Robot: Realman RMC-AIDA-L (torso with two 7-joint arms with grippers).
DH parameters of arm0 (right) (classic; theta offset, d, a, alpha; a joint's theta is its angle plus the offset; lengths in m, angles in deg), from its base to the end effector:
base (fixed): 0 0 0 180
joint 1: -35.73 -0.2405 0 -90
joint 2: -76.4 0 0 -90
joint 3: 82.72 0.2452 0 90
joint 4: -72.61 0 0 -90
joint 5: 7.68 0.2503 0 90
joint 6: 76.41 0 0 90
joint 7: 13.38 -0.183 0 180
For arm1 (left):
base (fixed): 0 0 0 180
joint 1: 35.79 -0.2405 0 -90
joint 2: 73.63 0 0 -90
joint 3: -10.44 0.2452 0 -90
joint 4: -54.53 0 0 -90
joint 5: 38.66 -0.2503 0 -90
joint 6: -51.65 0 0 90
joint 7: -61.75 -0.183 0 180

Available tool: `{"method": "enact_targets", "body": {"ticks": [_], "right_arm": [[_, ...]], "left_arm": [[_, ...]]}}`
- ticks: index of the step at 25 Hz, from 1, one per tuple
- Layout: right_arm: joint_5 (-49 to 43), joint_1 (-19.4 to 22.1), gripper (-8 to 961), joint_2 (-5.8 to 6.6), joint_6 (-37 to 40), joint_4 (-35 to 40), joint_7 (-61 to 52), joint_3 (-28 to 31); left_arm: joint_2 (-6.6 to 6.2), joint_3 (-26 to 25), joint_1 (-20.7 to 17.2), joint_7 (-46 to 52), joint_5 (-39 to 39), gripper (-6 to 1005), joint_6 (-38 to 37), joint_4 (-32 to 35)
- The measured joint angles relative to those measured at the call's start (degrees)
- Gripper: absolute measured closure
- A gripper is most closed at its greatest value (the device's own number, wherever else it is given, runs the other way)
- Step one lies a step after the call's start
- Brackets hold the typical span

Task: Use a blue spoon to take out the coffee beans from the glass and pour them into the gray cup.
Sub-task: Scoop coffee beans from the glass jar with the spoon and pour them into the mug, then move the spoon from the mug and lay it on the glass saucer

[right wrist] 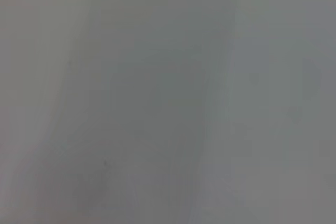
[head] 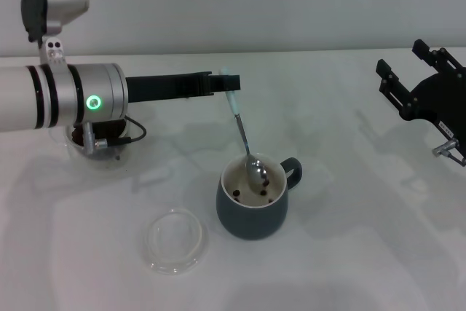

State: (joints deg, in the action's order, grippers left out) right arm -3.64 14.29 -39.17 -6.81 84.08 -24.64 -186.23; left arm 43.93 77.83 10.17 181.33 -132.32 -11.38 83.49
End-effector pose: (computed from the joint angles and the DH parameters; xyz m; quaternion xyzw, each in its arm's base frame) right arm 0.3361 0.3754 -0.0214 -0.7693 0.1290 0.2833 0.5579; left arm -0.1584 0.4560 -0.0915 -0.8508 -0.4576 -0.2447 0.0834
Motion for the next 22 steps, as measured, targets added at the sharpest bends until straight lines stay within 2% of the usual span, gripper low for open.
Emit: {"method": "enact_targets", "body": {"ticks": [4,12,15,22], "right_arm": [[0.0,0.0,275,0.0,-0.07,-0.12,0.0,0.19],[0.06,0.09,276,0.0,-0.09,-0.04,0.0,0.24],[0.07,0.08,276,0.0,-0.09,0.1,0.0,0.24],[0.09,0.09,275,0.06,0.05,0.28,0.0,0.24]], "left_arm": [[0.14,0.0,-0.46,0.11,-0.35,865,-0.03,2.25],[0.2,-0.26,-3.82,2.79,-0.2,867,-2.03,8.03],[0.1,-0.71,-6.11,4.44,0.24,866,-3.73,11.44],[-0.11,-1.33,-14.37,8.12,0.33,865,-4.72,20.82]]}}
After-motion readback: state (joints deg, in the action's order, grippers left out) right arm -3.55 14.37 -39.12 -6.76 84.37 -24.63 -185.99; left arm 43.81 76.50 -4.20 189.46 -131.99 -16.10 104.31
